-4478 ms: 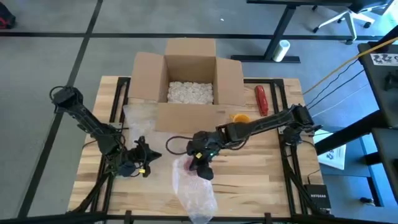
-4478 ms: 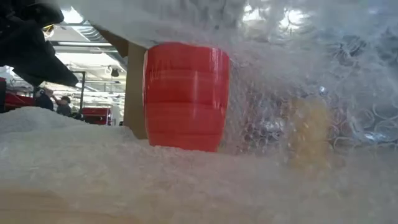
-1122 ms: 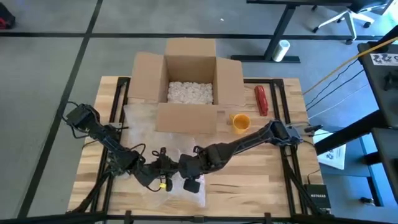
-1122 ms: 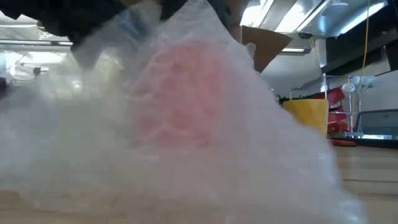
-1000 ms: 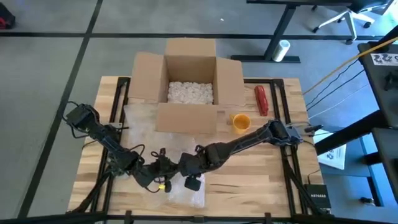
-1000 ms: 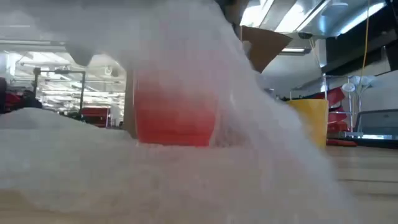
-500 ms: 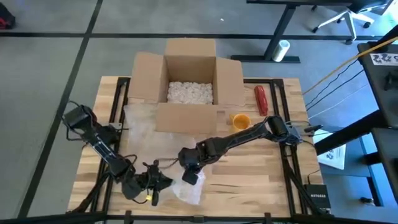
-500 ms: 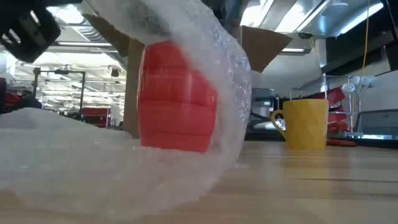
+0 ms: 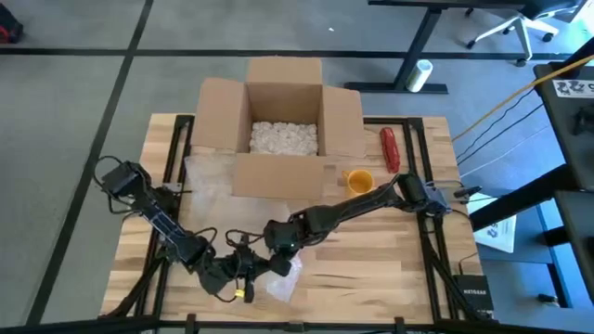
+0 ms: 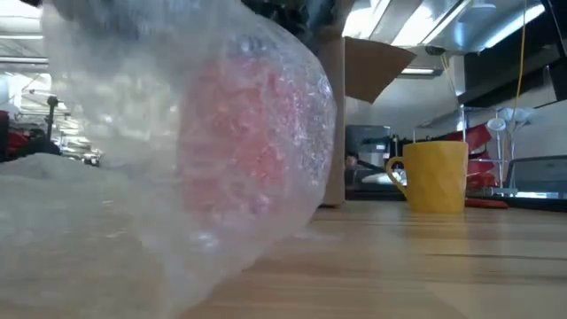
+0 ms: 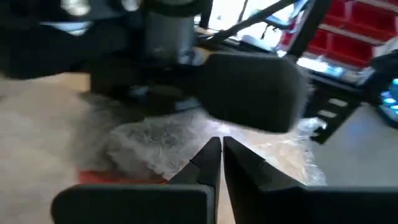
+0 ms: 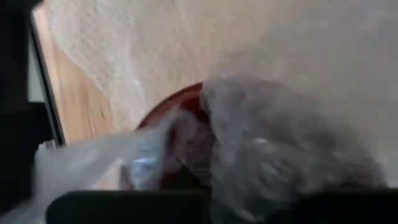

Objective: Wrap mug
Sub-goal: Wrap the red mug with bubble wrap

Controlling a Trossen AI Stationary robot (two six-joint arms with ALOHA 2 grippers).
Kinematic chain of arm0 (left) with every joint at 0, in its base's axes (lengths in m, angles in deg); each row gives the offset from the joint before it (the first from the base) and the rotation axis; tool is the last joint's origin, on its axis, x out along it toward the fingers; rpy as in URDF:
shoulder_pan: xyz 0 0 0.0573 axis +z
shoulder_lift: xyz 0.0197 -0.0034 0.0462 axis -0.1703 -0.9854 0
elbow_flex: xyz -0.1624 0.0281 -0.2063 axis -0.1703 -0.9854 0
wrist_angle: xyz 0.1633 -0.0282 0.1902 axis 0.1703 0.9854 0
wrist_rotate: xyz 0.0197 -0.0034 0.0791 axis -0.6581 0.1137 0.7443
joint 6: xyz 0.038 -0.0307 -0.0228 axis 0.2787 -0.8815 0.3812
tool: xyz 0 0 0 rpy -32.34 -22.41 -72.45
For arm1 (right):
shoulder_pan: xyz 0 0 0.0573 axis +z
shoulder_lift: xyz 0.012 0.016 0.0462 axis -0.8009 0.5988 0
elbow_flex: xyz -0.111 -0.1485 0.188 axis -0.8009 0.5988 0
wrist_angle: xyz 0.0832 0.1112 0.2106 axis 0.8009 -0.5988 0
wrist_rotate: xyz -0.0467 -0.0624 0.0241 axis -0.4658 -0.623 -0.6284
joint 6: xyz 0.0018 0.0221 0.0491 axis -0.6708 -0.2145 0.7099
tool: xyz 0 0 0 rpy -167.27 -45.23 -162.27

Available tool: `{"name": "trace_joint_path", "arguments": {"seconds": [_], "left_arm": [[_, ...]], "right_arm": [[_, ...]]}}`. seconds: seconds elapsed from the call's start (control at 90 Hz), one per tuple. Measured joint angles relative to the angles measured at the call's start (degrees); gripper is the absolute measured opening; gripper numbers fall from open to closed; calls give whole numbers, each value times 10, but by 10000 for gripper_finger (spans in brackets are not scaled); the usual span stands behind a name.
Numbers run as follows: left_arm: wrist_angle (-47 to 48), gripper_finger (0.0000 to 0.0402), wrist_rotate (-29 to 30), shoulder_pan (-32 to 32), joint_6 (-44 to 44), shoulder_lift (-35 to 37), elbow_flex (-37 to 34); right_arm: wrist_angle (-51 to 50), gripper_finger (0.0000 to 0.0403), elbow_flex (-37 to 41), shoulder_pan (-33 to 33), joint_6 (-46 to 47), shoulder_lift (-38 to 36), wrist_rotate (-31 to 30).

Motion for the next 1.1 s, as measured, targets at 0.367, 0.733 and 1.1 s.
{"name": "trace_joint_path", "arguments": {"seconds": [0.367, 0.733, 1.1], "left_arm": [[24, 0, 4, 16, -10, 0, 0], [29, 0, 5, 19, -10, 0, 0], [25, 0, 48, -90, -36, 37, -1]], "right_arm": [[-202, 0, -185, 22, -20, -2, -79], [-174, 0, -177, 28, -34, 25, -80], [-103, 0, -180, 11, -47, 102, -9]]}}
